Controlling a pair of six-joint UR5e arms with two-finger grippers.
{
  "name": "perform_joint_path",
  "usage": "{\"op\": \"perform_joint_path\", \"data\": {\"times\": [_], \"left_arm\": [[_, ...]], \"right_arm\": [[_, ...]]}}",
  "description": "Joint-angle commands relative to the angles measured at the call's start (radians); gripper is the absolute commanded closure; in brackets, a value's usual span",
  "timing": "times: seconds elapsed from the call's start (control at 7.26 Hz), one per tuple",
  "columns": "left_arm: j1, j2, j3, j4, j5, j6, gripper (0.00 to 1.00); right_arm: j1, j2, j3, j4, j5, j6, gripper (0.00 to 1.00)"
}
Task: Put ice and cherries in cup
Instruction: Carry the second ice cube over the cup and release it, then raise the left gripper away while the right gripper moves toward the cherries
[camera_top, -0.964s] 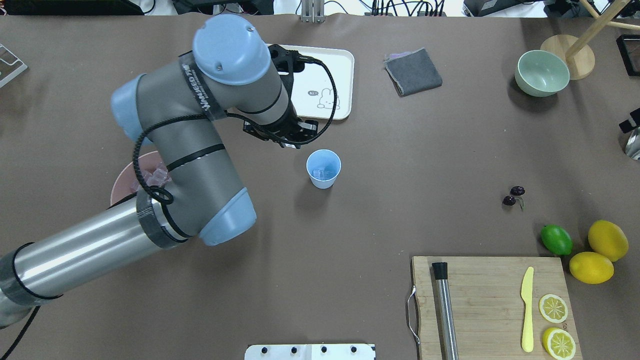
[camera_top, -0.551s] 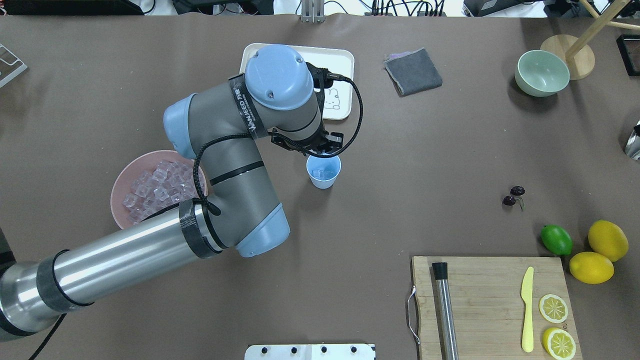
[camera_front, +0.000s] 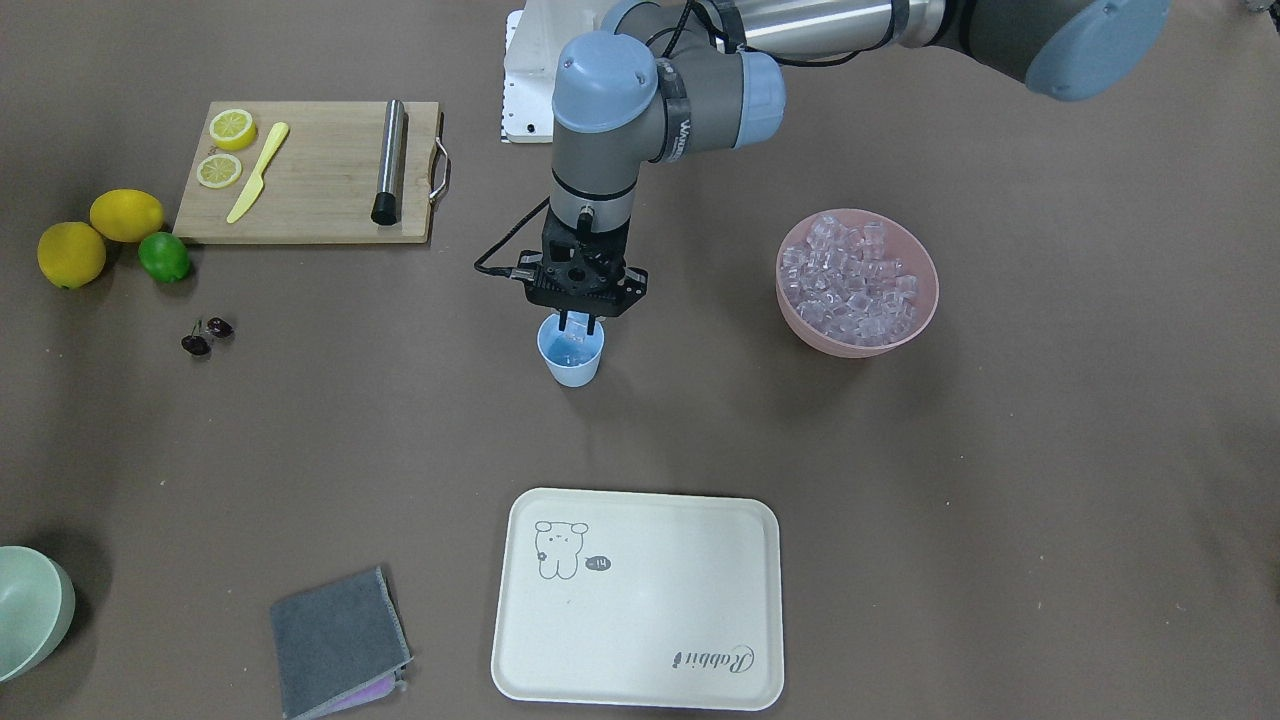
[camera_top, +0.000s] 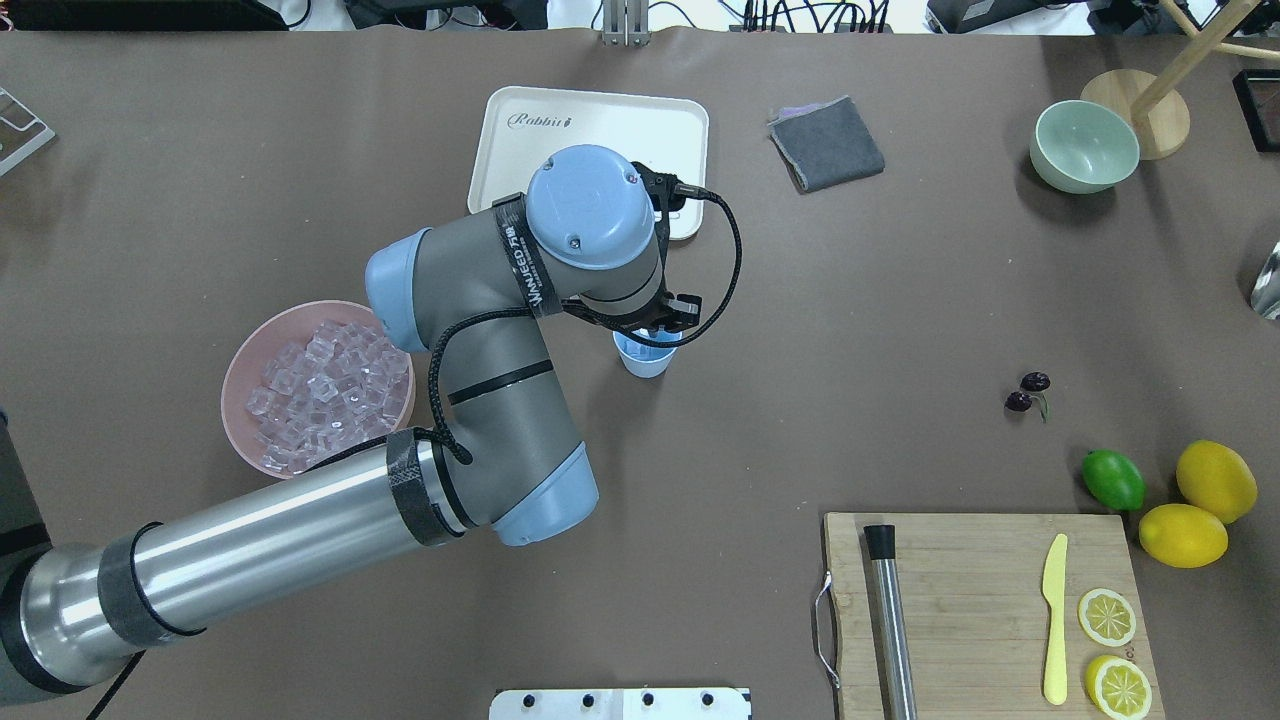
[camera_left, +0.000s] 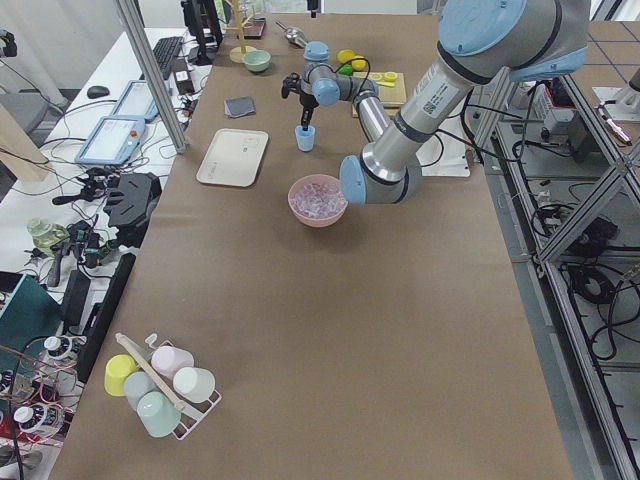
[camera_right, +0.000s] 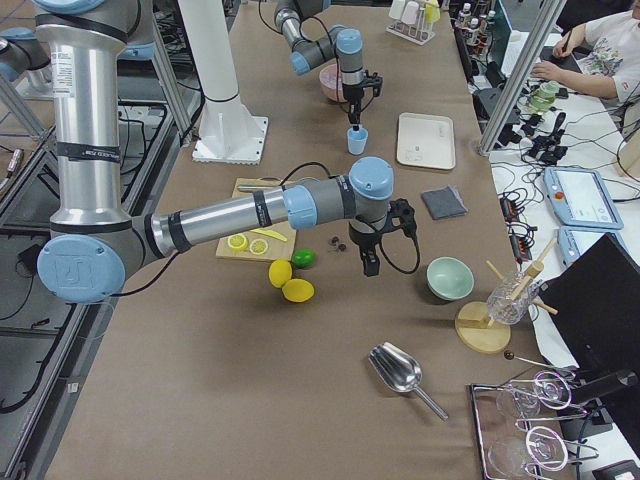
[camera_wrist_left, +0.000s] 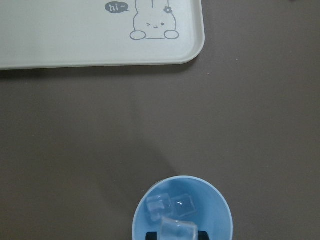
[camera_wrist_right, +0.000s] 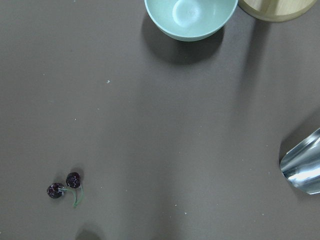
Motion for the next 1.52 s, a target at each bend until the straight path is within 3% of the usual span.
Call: {"op": "perform_joint_path", "data": {"times": [0.0,0.41,0.69,0.83,1.1,1.24,1.38], "left_arm": [[-0.008,-0.003,0.007,0.000,0.001,-0.004,0.08],[-0.057,0.006,-0.036,0.008,-0.011,-0.001,0.03],[-0.229,0.200,-0.207,0.010,-0.215,0.034,0.03],[-0.252,0.275,-0.253,0.005,-0.215,0.081,0.03],[-0.292,0.299,-0.249,0.005,-0.210,0.094,0.03],[-0.292,0.301,-0.231,0.003,-0.200,0.099,0.03],[-0.304,0.301,-0.229,0.002,-0.195,0.113,0.03]], "right_arm": [[0.004,-0.014,0.014,0.000,0.006,0.009,0.00],[-0.005,-0.006,0.019,0.006,0.017,0.014,0.02],[-0.090,-0.001,0.014,0.075,0.055,0.055,0.02],[-0.164,0.011,0.014,0.139,0.047,0.174,0.02],[-0.340,0.019,-0.061,0.350,-0.101,0.328,0.02],[-0.375,0.075,-0.151,0.424,-0.109,0.325,0.01],[-0.431,0.101,-0.173,0.469,-0.114,0.328,0.01]]}}
